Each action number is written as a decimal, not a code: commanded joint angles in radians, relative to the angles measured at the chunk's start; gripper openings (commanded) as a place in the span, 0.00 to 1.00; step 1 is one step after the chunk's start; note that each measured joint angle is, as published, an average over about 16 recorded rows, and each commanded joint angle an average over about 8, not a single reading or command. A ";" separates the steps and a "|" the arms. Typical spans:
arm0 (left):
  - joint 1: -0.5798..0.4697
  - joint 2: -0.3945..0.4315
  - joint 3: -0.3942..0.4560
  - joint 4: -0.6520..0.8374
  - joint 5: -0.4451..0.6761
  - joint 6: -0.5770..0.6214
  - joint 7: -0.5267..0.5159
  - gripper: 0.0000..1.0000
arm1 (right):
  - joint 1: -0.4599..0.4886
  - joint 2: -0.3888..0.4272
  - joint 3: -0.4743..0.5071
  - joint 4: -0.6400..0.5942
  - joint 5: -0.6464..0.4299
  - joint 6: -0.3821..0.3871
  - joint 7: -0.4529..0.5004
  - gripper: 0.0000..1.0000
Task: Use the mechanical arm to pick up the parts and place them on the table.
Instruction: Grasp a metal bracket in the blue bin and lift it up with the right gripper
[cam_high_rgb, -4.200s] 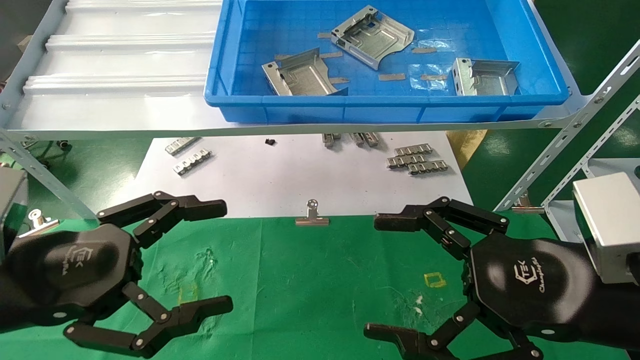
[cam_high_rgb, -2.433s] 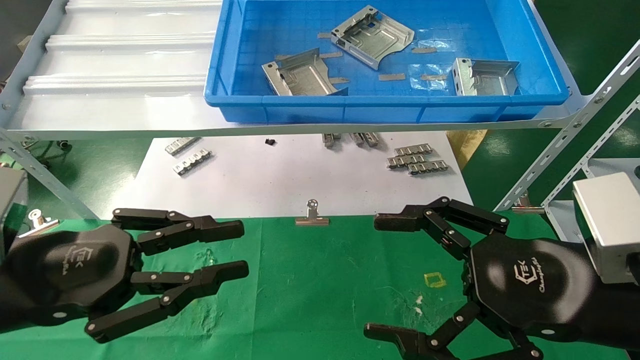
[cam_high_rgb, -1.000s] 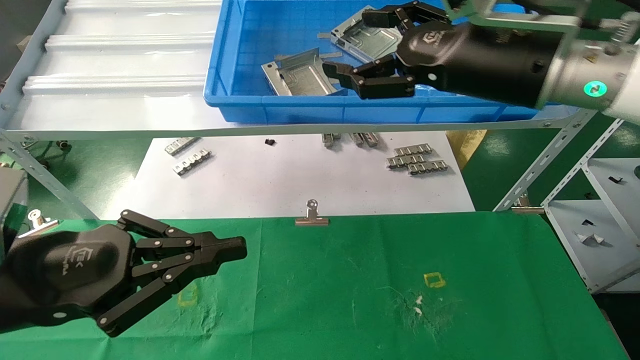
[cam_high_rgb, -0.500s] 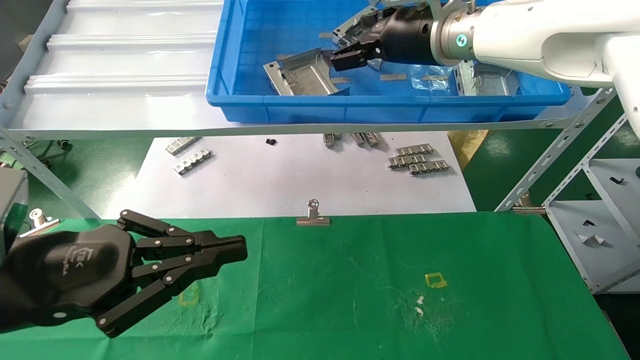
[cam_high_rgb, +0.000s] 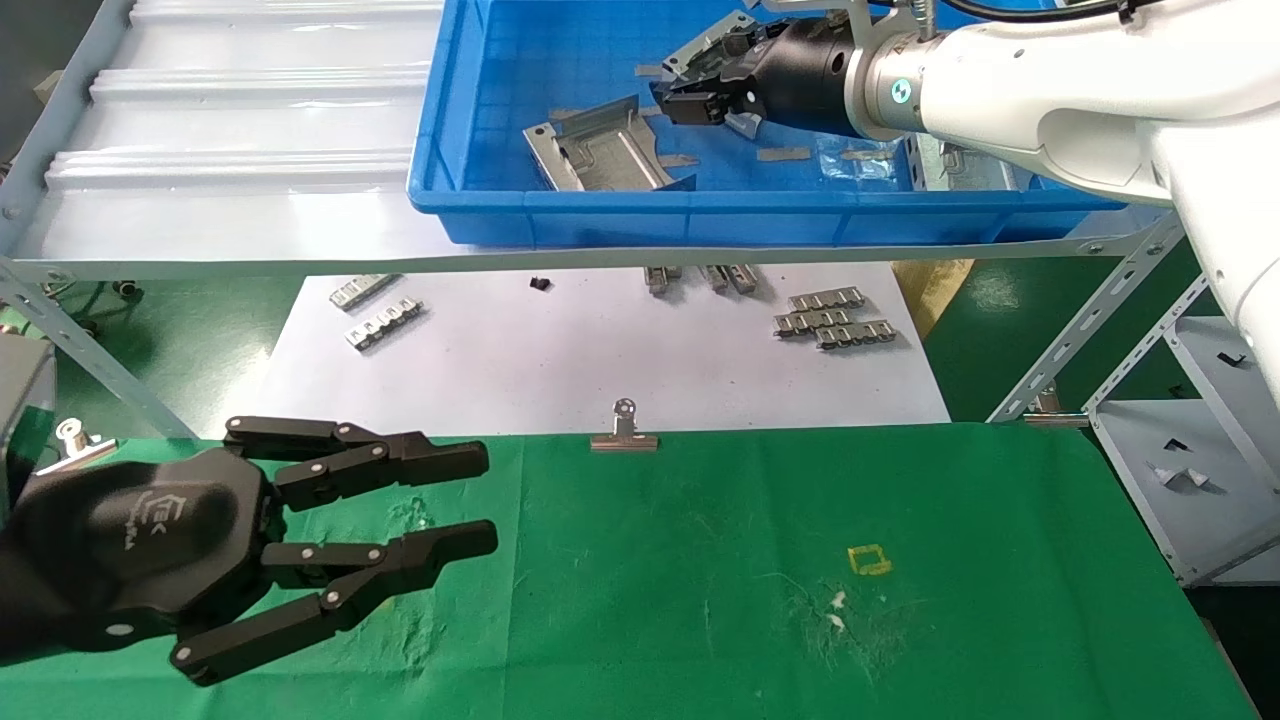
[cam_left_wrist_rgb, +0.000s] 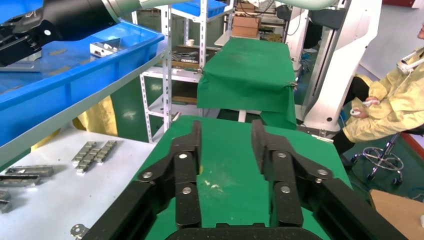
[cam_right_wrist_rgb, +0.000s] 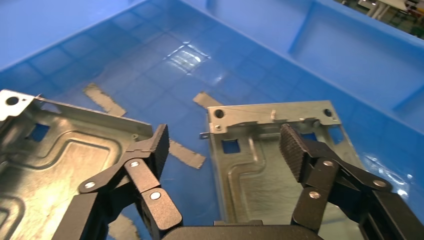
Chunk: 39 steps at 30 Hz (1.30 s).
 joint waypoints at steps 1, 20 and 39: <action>0.000 0.000 0.000 0.000 0.000 0.000 0.000 1.00 | -0.004 0.001 -0.022 0.007 0.006 0.014 0.025 0.00; 0.000 0.000 0.000 0.000 0.000 0.000 0.000 1.00 | -0.008 0.002 -0.187 0.057 0.082 0.068 0.133 0.00; 0.000 0.000 0.000 0.000 0.000 0.000 0.000 1.00 | 0.041 0.012 -0.280 0.058 0.167 0.045 0.100 0.00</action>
